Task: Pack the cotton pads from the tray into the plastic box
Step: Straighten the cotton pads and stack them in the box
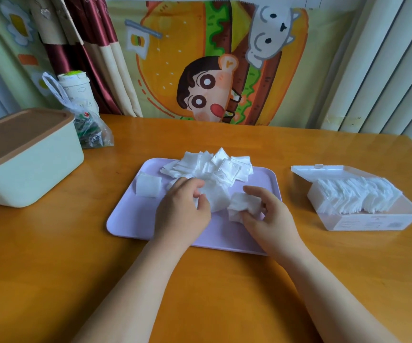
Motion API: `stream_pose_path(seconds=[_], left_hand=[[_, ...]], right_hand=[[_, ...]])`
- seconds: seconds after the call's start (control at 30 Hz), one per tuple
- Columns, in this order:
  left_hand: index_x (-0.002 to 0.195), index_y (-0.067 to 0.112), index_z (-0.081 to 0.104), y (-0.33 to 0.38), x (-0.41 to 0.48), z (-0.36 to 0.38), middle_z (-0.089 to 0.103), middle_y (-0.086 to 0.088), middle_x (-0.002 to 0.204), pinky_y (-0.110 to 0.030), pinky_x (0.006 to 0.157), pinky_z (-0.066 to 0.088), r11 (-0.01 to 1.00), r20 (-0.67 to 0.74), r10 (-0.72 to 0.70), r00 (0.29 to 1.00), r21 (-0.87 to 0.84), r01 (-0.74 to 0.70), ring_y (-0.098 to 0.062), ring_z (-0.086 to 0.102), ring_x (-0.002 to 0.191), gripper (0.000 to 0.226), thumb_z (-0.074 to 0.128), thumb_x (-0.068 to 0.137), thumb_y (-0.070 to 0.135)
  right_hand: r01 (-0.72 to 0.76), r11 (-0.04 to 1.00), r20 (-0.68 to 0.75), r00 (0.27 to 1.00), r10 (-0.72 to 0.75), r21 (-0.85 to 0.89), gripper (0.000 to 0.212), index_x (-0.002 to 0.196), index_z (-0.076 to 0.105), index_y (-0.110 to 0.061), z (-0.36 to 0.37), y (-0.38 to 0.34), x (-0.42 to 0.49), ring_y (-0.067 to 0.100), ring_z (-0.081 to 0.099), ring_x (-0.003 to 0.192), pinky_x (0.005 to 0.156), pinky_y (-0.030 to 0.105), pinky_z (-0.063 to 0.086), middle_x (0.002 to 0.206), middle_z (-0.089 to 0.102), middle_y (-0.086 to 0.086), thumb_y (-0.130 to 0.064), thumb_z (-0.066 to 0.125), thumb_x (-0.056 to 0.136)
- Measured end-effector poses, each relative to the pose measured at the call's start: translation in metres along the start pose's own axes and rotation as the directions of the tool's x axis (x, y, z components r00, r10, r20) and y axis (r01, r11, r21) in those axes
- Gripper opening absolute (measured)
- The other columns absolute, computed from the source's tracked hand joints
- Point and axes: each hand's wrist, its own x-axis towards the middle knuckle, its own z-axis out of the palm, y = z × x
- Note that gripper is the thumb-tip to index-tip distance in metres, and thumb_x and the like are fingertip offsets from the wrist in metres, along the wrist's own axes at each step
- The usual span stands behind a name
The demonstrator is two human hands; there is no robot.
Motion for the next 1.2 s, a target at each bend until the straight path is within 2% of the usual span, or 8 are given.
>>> stream_pose_path(seconds=[0.13,0.27,0.4,0.5,0.7,0.97,1.07,1.2], left_hand=[[0.121,0.021,0.067,-0.018,0.004,-0.001,0.06,0.001,0.125,-0.041,0.082,0.056,0.979,0.053,-0.07,0.996,0.195,0.059,-0.026,0.059,0.112,0.025,0.065,0.096,0.026],[0.115,0.024,0.073,-0.014,-0.002,0.009,0.061,0.01,0.118,-0.035,0.084,0.055,0.997,0.203,0.017,0.979,0.064,-0.031,-0.017,0.064,0.099,0.021,0.068,0.096,0.029],[0.097,0.026,0.074,-0.011,-0.002,0.013,0.065,0.011,0.099,-0.034,0.08,0.057,0.994,0.242,0.059,0.969,-0.101,-0.035,-0.007,0.064,0.084,0.008,0.067,0.096,0.021],[0.116,0.023,0.071,-0.014,0.003,0.014,0.063,0.009,0.109,-0.034,0.081,0.057,0.997,0.17,-0.043,0.985,-0.053,0.052,-0.008,0.063,0.082,0.025,0.076,0.092,0.026],[0.133,0.029,0.062,-0.011,0.004,0.018,0.058,0.013,0.107,-0.032,0.085,0.053,0.989,0.266,-0.099,0.959,-0.08,0.124,-0.014,0.062,0.092,0.046,0.078,0.089,0.03],[0.088,0.031,0.065,-0.006,0.001,0.015,0.06,0.015,0.099,-0.027,0.076,0.049,0.989,0.147,-0.052,0.988,-0.129,0.072,0.001,0.058,0.089,0.018,0.082,0.083,0.025],[0.087,0.03,0.066,0.0,0.002,0.005,0.067,0.018,0.093,-0.024,0.072,0.047,0.948,0.106,-0.11,0.988,-0.287,0.136,-0.001,0.058,0.081,0.016,0.078,0.085,0.021],[0.095,0.029,0.075,0.02,-0.004,-0.005,0.074,0.012,0.089,-0.021,0.071,0.052,0.773,0.255,-0.068,0.964,-0.597,0.213,-0.005,0.064,0.079,0.019,0.077,0.09,0.01]], right_hand=[[-0.068,0.997,-0.039,0.997,0.07,0.039,0.051,0.135,0.065,-0.033,-0.001,0.002,-0.001,-0.001,0.064,0.098,0.078,0.009,0.045,0.12,0.069,-0.018,-0.021,0.079,0.088],[-0.079,0.996,-0.067,0.994,0.081,0.031,0.049,0.132,0.065,-0.03,0.0,0.005,-0.001,-0.002,0.063,0.085,0.072,0.007,0.046,0.11,0.069,-0.011,-0.021,0.081,0.086],[-0.035,0.999,-0.165,0.985,0.04,0.032,0.05,0.136,0.063,-0.026,0.001,0.007,-0.003,0.01,0.064,0.113,0.098,0.026,0.052,0.125,0.066,-0.01,-0.014,0.077,0.089],[0.003,0.998,-0.219,0.976,0.009,0.056,0.051,0.138,0.061,-0.026,0.003,0.005,-0.006,0.004,0.06,0.114,0.098,0.022,0.049,0.126,0.062,-0.014,-0.012,0.074,0.091],[-0.039,0.991,-0.163,0.985,0.06,0.127,0.051,0.136,0.062,-0.029,0.002,0.003,-0.004,-0.001,0.065,0.101,0.088,0.016,0.052,0.126,0.065,-0.02,-0.021,0.079,0.088],[-0.036,0.987,-0.197,0.978,0.067,0.158,0.049,0.136,0.064,-0.027,0.0,0.004,-0.005,0.006,0.067,0.104,0.093,0.026,0.055,0.125,0.069,-0.014,-0.017,0.077,0.089],[-0.014,0.975,-0.232,0.97,0.066,0.22,0.052,0.138,0.061,-0.027,-0.001,0.002,-0.008,0.007,0.064,0.115,0.098,0.019,0.051,0.131,0.064,-0.018,-0.012,0.074,0.089],[0.014,0.954,-0.219,0.974,0.055,0.3,0.057,0.135,0.06,-0.031,-0.002,-0.001,-0.009,0.001,0.066,0.089,0.082,0.013,0.05,0.107,0.068,-0.015,-0.01,0.08,0.086]])
